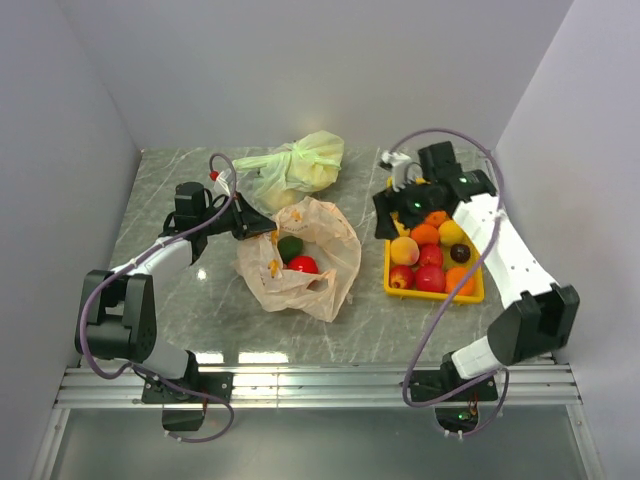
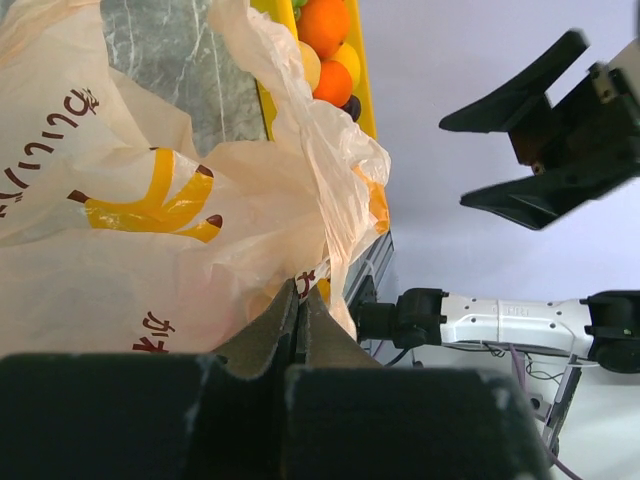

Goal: Place the fake fruits into the plastic bag and tie a complex knot

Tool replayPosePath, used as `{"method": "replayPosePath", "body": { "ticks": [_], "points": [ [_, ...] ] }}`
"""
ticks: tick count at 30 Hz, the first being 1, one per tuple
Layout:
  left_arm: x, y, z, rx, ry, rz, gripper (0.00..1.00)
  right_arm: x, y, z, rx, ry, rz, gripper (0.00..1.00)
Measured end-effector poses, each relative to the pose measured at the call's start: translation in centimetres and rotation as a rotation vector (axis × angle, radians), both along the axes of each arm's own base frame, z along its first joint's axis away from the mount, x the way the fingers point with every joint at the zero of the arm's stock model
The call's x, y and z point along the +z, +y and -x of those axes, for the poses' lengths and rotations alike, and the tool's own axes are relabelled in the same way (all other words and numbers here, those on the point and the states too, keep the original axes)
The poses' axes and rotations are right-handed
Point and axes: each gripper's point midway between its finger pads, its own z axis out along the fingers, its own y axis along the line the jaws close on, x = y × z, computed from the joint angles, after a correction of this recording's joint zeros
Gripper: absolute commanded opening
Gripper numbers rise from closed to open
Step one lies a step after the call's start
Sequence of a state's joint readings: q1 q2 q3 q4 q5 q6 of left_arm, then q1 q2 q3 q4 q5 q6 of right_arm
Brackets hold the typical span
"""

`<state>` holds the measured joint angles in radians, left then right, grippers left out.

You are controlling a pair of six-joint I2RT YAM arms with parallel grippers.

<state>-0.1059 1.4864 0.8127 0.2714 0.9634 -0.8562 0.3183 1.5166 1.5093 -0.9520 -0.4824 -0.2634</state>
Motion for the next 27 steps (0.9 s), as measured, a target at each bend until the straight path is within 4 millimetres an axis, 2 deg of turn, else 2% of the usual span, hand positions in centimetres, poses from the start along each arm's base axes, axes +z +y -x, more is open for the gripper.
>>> {"method": "replayPosePath", "body": {
  "ticks": [3, 7, 12, 17, 23, 27],
  "points": [
    [0.0, 0.0, 0.0, 0.000, -0.001, 0.000, 0.00, -1.7, -4.6, 1.3, -0.074, 0.025, 0.079, 0.84],
    [-0.1, 0.0, 0.0, -0.001, 0.001, -0.003, 0.00, -5.8, -9.8, 3.5, -0.145, 0.140, 0.212, 0.85],
    [-0.1, 0.0, 0.1, -0.001, 0.004, -0.004, 0.01, -8.9, -14.0, 5.5, -0.217, 0.242, 0.332, 0.90],
    [-0.1, 0.0, 0.1, -0.001, 0.004, -0.004, 0.01, -10.8, -14.9, 6.1, -0.229, 0.276, 0.381, 0.91],
    [-0.2, 0.0, 0.1, -0.003, 0.000, -0.009, 0.01, -13.4, -14.9, 5.5, -0.233, 0.329, 0.390, 0.94],
    [-0.3, 0.0, 0.1, -0.005, -0.005, -0.011, 0.01, -14.4, -14.8, 5.3, -0.235, 0.345, 0.389, 0.94]
  ]
}}
